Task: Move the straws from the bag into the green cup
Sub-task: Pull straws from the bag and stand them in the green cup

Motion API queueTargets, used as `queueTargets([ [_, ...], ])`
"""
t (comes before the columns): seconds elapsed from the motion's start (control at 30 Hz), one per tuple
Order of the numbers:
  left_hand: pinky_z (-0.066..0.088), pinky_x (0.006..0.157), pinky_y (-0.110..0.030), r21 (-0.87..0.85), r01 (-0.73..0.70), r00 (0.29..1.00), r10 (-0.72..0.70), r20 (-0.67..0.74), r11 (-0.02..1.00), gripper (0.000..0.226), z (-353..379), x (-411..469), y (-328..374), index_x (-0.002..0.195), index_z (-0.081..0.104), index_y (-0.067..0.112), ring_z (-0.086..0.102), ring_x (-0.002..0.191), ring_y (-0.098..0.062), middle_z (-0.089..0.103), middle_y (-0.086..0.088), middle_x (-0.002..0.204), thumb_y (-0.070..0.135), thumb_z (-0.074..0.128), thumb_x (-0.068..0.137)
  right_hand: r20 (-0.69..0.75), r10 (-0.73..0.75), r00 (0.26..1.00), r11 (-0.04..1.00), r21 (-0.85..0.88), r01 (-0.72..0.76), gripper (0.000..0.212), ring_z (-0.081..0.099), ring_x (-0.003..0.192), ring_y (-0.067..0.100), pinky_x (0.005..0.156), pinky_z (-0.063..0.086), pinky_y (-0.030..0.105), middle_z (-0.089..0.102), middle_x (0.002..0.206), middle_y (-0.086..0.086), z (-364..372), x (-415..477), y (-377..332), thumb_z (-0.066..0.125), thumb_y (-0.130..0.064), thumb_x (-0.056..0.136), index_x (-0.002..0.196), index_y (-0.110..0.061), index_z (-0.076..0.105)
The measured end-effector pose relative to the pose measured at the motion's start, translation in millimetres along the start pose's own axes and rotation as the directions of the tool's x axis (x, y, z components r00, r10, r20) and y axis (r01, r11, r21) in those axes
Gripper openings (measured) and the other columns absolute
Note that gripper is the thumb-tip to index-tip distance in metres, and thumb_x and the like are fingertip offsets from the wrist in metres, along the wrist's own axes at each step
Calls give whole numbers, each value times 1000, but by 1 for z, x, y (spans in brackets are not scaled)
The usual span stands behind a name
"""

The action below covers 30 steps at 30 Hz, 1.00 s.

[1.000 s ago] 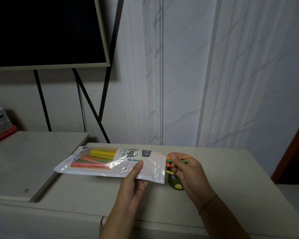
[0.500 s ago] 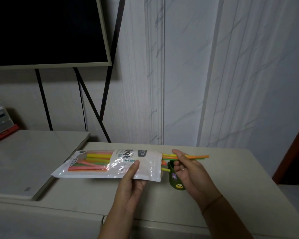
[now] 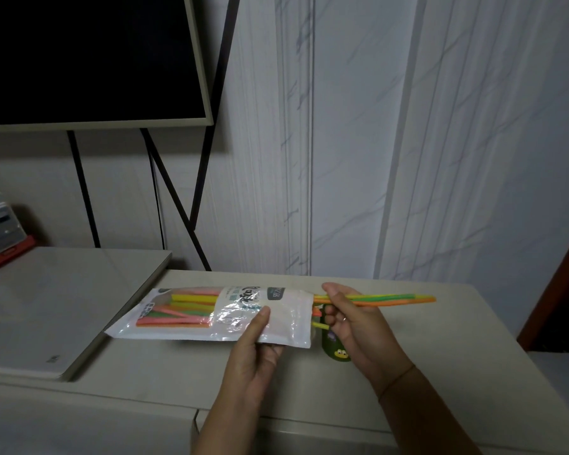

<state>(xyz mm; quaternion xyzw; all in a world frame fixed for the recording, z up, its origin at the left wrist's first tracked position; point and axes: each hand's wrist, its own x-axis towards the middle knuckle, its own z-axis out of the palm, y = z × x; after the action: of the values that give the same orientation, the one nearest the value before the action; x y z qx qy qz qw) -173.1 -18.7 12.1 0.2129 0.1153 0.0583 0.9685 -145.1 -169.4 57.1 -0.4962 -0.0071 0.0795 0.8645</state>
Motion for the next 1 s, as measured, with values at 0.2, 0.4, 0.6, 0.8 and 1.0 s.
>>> queueTargets([
  [0.2, 57, 79, -53, -39, -16, 1000, 15, -14, 999, 56, -3, 3, 6, 123, 59, 13, 71, 101, -28, 73, -14, 111, 2, 67, 69, -102, -58, 993, 995, 76, 66, 6, 51, 52, 8, 47, 45, 18, 51, 61, 4, -8, 5, -7, 61, -2, 85, 82, 0, 65],
  [0.4, 33, 109, -62, -77, -37, 999, 35, -31, 996, 63, -14, 10, 16, 133, 53, 14, 57, 122, -35, 66, -15, 126, 4, 66, 72, -189, -121, 975, 985, 102, 142, 6, 51, 46, 4, 43, 43, 14, 49, 60, 4, -29, 16, -26, 60, 1, 85, 82, 2, 64],
  [0.6, 36, 109, -58, -72, -61, 996, 56, -63, 996, 67, -22, 14, 23, 136, 51, 14, 58, 122, -32, 66, -13, 126, 5, 66, 71, -254, -187, 949, 979, 37, 203, 5, 51, 45, 2, 42, 41, 13, 49, 70, 7, -60, 20, -48, 58, 1, 86, 86, 5, 60],
  [0.8, 42, 105, -56, -60, -46, 995, 40, -92, 997, 68, -19, 13, 20, 136, 51, 13, 60, 120, -31, 66, -13, 127, 5, 67, 71, -322, -283, 904, 958, -136, 252, 5, 48, 40, 1, 41, 40, 11, 46, 66, 7, -87, 20, -62, 59, -2, 86, 82, -1, 61],
  [1.0, 56, 79, -52, -55, -17, 995, 12, -96, 998, 52, -12, 10, 9, 121, 60, 13, 68, 104, -26, 75, -11, 107, 4, 67, 70, -321, -338, 885, 898, -393, 200, 8, 49, 42, 3, 42, 42, 10, 50, 61, 9, -93, 31, -48, 61, -4, 86, 89, 2, 64],
])
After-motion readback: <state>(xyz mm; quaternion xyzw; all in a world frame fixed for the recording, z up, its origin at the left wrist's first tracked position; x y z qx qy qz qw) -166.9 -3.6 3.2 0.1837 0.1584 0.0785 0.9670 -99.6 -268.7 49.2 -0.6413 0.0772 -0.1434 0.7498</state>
